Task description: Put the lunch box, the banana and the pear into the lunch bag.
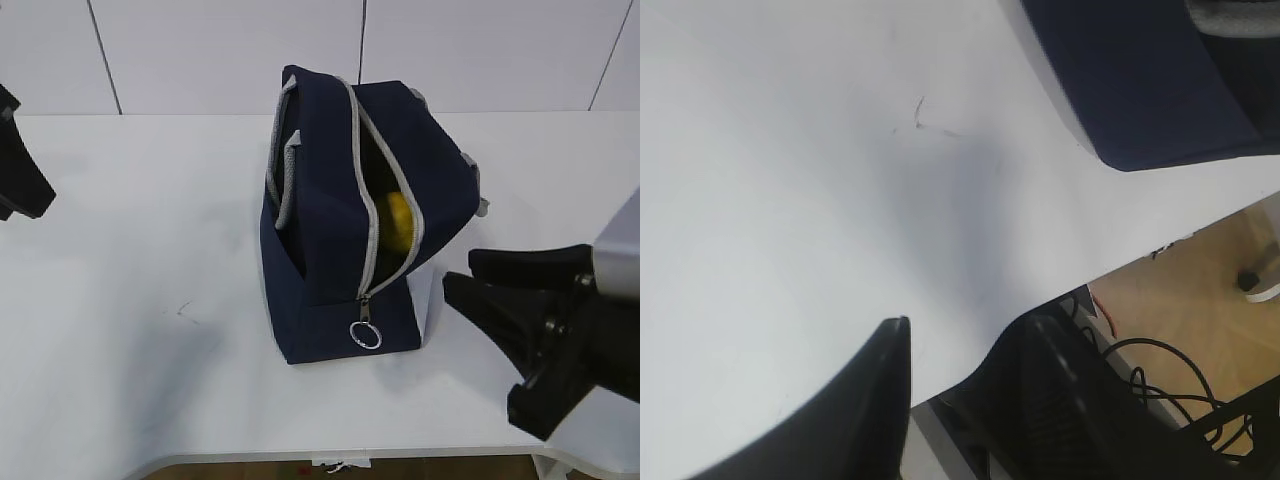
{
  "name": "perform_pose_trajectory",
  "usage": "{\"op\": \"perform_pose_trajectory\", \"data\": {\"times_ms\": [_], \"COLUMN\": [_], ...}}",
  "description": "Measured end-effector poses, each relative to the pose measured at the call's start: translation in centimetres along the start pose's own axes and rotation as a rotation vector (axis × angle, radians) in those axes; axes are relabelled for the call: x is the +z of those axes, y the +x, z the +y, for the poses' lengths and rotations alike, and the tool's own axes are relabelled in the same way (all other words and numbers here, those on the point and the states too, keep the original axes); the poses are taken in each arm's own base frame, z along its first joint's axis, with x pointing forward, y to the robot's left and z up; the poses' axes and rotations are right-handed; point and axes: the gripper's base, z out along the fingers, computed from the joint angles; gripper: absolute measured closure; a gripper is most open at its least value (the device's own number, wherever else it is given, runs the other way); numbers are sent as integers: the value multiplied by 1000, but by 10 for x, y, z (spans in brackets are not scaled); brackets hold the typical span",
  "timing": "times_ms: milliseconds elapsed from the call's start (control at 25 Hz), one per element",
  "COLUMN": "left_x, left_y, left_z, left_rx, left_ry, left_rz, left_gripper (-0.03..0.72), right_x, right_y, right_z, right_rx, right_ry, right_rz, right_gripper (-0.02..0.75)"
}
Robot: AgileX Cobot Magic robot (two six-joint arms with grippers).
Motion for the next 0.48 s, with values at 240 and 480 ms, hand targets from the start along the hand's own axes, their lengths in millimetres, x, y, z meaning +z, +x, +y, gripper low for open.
{"op": "perform_pose_trajectory", "data": {"times_ms": [240,480], "left_x": [0,0], "left_y": [0,0], "left_z": [0,0], "left_rx": [0,1], "left_ry": [-1,-2], "left_rz": [0,0], "left_gripper": [400,400], "right_x": [-5,-1], "right_y": [15,25], "right_z": [5,6], "right_rx": [94,135], "right_ry": [-18,-29], "right_rz": [25,64], "right_gripper": [495,495]}}
